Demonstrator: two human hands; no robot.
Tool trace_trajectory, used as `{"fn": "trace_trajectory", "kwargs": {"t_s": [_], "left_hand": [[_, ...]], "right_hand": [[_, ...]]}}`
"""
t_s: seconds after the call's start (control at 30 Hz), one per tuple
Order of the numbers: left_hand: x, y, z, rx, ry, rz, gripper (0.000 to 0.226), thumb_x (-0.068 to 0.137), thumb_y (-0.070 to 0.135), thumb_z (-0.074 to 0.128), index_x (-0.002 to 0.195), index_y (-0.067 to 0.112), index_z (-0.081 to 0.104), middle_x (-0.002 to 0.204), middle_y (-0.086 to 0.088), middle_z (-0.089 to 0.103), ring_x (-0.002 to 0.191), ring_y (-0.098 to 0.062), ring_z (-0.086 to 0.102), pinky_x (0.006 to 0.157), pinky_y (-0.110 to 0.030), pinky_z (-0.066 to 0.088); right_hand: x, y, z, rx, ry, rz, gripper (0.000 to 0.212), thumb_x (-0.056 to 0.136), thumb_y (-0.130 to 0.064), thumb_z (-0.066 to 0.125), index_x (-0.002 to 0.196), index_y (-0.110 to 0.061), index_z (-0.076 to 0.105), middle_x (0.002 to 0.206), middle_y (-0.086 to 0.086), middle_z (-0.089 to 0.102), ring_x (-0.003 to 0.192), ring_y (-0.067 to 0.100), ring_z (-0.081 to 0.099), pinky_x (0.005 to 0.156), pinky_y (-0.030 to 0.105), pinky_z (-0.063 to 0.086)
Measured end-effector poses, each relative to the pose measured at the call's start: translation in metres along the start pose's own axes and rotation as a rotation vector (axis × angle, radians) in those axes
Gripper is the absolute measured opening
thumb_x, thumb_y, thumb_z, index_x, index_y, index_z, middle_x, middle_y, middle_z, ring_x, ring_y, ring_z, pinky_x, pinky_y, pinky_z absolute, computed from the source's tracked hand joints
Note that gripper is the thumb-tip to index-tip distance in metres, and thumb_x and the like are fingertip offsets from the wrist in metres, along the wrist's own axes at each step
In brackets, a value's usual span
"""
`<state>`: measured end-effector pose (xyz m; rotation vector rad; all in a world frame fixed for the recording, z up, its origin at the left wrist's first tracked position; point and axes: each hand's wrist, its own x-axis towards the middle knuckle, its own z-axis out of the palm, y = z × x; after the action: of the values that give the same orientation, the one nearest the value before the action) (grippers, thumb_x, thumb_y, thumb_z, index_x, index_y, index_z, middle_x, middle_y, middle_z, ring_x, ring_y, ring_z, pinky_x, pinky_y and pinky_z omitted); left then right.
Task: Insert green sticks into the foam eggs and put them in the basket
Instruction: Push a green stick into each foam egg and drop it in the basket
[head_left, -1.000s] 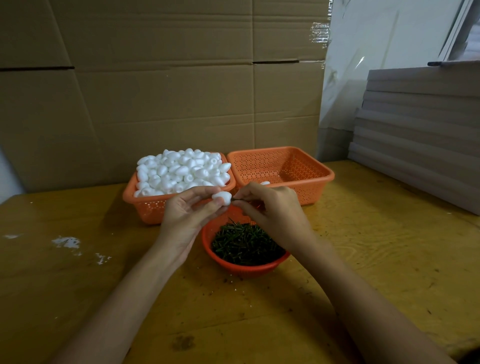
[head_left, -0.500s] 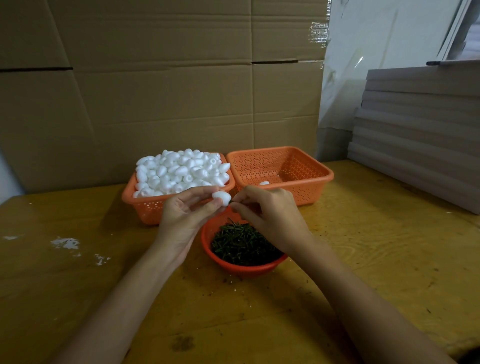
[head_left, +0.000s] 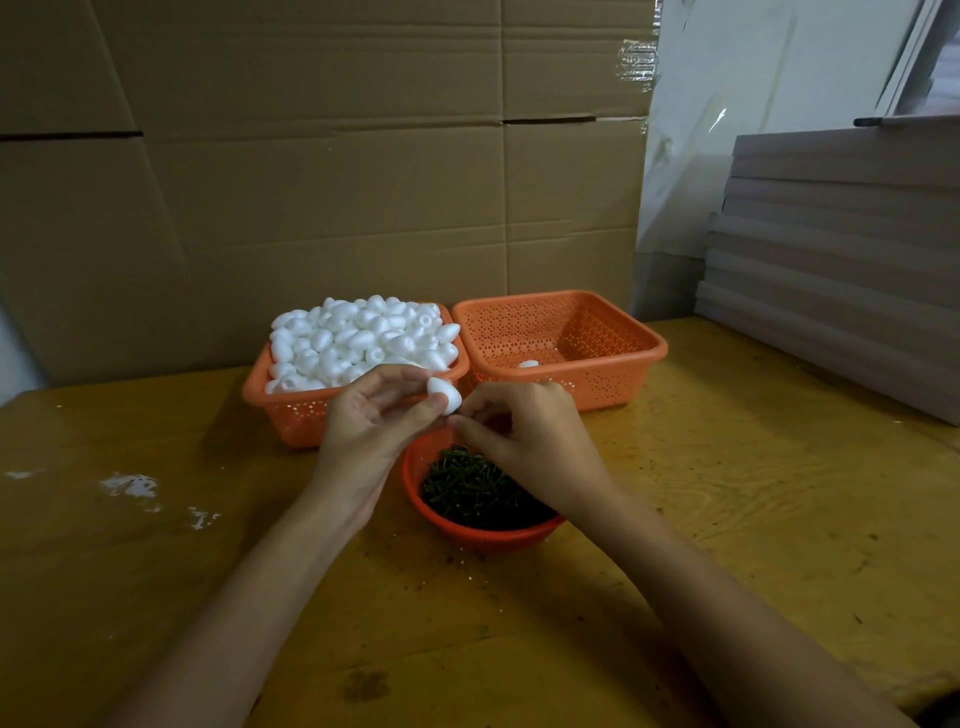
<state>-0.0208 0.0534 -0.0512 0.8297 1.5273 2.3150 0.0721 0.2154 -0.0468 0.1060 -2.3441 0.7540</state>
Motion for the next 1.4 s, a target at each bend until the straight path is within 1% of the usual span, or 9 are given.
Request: {"fn": "trace_trajectory", "kwargs": {"t_s": [0.07,0.2,0.3,0.4,0.47,0.67,0.93,1.1,1.4], "left_hand": [[0.0,0.001,0.001,0.003,-0.006,0.005,0.029,0.068,0.021,0.089,0.095,0.025,0.081,0.112,-0.015,0.08,0.109,-0.028,0.077,0.085,-0.029,0.063],[0.0,0.001,-0.001,0.027,-0.029,0.022,0.033,0.07,0.02,0.089,0.102,0.023,0.081,0.114,-0.014,0.08,0.111,-0.028,0.077,0.09,-0.032,0.064],[0.0,0.001,-0.001,0.053,-0.026,0.032,0.033,0.071,0.021,0.089,0.103,0.025,0.083,0.115,-0.013,0.08,0.113,-0.028,0.076,0.093,-0.034,0.063],[-0.001,0.002,-0.001,0.073,-0.025,0.029,0.032,0.07,0.021,0.088,0.101,0.028,0.083,0.114,-0.012,0.08,0.112,-0.027,0.076,0.099,-0.04,0.061],[-0.002,0.002,0.0,0.07,-0.03,0.021,0.033,0.069,0.022,0.088,0.102,0.026,0.082,0.113,-0.013,0.08,0.11,-0.027,0.076,0.101,-0.042,0.06],[-0.001,0.004,0.0,0.065,-0.037,0.01,0.04,0.067,0.022,0.089,0.105,0.021,0.079,0.114,-0.013,0.08,0.112,-0.028,0.076,0.097,-0.036,0.062],[0.0,0.005,-0.001,0.049,-0.039,0.034,0.045,0.066,0.023,0.091,0.108,0.016,0.077,0.112,-0.015,0.079,0.106,-0.027,0.077,0.087,-0.031,0.064],[0.0,0.003,-0.003,0.075,-0.033,0.04,0.045,0.066,0.024,0.091,0.108,0.017,0.077,0.113,-0.014,0.079,0.11,-0.028,0.076,0.098,-0.037,0.062],[0.002,0.002,-0.003,0.068,-0.031,0.041,0.045,0.066,0.024,0.09,0.109,0.017,0.078,0.114,-0.013,0.08,0.113,-0.028,0.076,0.098,-0.037,0.062]], "right_hand": [[0.001,-0.001,0.0,0.065,-0.007,0.053,0.009,0.093,-0.027,0.079,0.091,-0.018,0.08,0.079,-0.008,0.078,0.074,0.005,0.073,0.076,0.038,0.057],[0.0,0.001,0.002,0.263,-0.057,0.167,0.011,0.094,-0.02,0.078,0.089,-0.01,0.077,0.072,0.0,0.077,0.063,0.014,0.074,0.07,0.036,0.062],[0.001,0.004,0.004,0.409,-0.083,0.246,0.009,0.093,-0.013,0.079,0.093,-0.004,0.076,0.075,0.006,0.078,0.066,0.018,0.076,0.066,0.028,0.061],[0.002,0.006,0.006,0.51,-0.115,0.294,0.01,0.094,-0.01,0.078,0.097,-0.001,0.076,0.082,0.01,0.079,0.075,0.024,0.078,0.071,0.035,0.064],[0.003,0.007,0.006,0.536,-0.141,0.298,0.009,0.095,-0.009,0.076,0.098,-0.001,0.076,0.086,0.011,0.08,0.079,0.027,0.079,0.074,0.04,0.065],[0.003,0.005,0.003,0.594,-0.183,0.321,0.01,0.097,-0.008,0.073,0.102,0.0,0.076,0.091,0.012,0.08,0.083,0.029,0.079,0.075,0.039,0.065],[0.002,-0.002,-0.003,0.713,-0.132,0.371,0.018,0.095,-0.004,0.074,0.104,0.01,0.069,0.091,0.019,0.079,0.081,0.033,0.077,0.067,0.028,0.062],[0.002,-0.005,-0.005,0.725,-0.157,0.372,0.017,0.096,-0.005,0.072,0.103,0.01,0.069,0.09,0.02,0.079,0.083,0.036,0.077,0.069,0.029,0.064],[0.001,-0.007,-0.005,0.749,-0.154,0.372,0.017,0.096,-0.003,0.072,0.103,0.012,0.067,0.09,0.022,0.078,0.079,0.033,0.076,0.068,0.028,0.063]]}}
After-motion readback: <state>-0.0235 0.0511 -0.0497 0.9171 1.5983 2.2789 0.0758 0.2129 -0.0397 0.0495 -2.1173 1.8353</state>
